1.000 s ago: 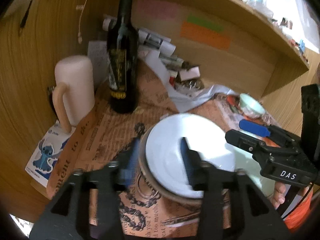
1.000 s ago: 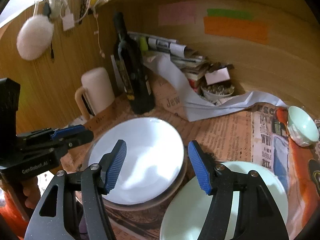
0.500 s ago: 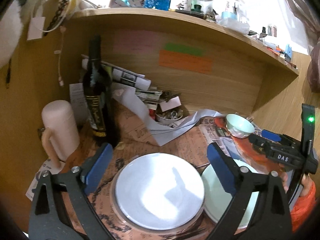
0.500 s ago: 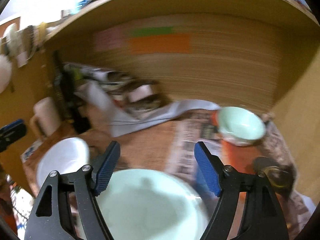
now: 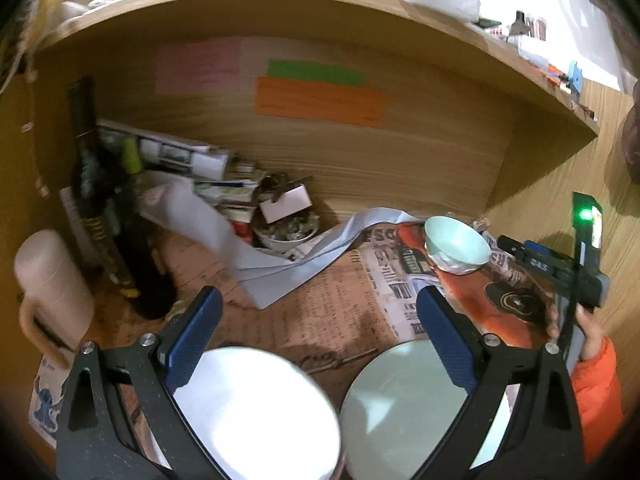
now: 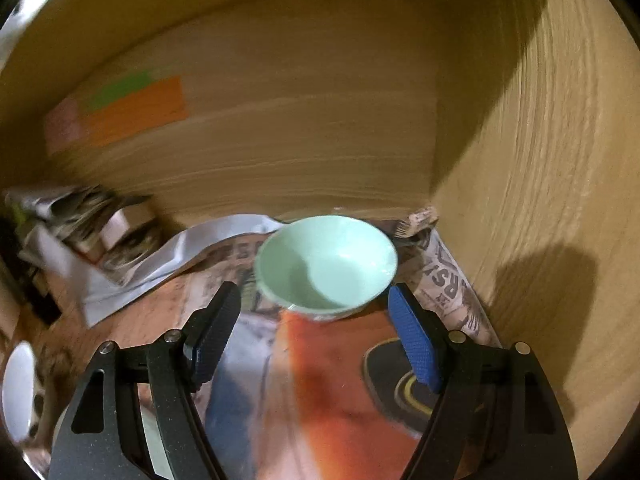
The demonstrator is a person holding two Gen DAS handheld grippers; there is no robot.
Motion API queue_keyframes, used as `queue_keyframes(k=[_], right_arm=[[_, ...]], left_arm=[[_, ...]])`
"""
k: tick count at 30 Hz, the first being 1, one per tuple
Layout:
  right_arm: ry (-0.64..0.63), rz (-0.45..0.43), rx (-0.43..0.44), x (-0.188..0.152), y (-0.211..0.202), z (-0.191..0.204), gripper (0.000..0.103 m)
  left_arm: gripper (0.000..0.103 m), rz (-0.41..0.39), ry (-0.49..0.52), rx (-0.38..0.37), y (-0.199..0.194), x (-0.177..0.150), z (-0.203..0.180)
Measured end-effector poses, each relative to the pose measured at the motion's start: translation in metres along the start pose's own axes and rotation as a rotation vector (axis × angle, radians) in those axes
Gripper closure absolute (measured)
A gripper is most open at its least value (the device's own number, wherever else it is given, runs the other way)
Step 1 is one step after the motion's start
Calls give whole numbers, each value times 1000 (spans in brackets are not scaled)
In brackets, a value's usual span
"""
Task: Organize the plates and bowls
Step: 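Move both grippers to the mint green bowl, then close both grippers on the mint green bowl's rim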
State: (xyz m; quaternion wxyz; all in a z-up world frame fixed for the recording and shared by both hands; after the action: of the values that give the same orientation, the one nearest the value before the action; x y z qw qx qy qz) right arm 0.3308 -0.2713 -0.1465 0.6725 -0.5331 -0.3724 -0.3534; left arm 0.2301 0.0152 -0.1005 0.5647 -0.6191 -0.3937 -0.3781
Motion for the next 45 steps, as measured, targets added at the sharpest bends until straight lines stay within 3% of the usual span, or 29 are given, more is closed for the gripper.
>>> queue_keyframes(k=[3,5,14,17,19,22,28,31,35,40,45], right_arm=[[50,19,-28,3,21,-15,36],[49,40,-53,3,35,-20,46],[87,180,-86,-12,97,-43,75],[112,210,-77,-16,109,-45,81],[73,207,-94,-17,110,-42,81],[30,242,-66,-22,112,-31,90],[24,188,-67,-14,89,-27,90],[41,166,-76,-5,77,-34,81],[95,200,-53,-7,75,-44,80],[172,247,-5,-11,101,-53,80],[179,207,-18,-4,91,-60,80]], left_arm=[[4,43,4,-17,18,1,-10],[4,71,1,-20,30,0,-14],[4,200,-19,-23,76,-12,-20],[4,250,-20,-30,91,-22,-23],[4,273,-19,-29,97,-25,-25],[4,298,-13,-32,107,-28,-28],[4,308,5,-39,111,-29,-34],[4,308,4,-44,112,-27,-37],[4,301,14,-50,114,-21,-43],[4,303,27,-66,116,-14,-55],[4,287,64,-65,116,-11,-66]])
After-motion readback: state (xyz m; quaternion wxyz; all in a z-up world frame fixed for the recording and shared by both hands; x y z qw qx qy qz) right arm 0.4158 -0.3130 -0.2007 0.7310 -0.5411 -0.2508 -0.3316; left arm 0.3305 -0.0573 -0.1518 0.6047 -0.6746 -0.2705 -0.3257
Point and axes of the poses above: each gripper's, at about its wrist camera, not at the fingertips, and y roughly the way its jaws point, z to its left, x to its top, the point moved 8 cm from there along y, roughly the way its jaws point, and after that the axes turned 8 degrees about -z, right-handed, at the moved point
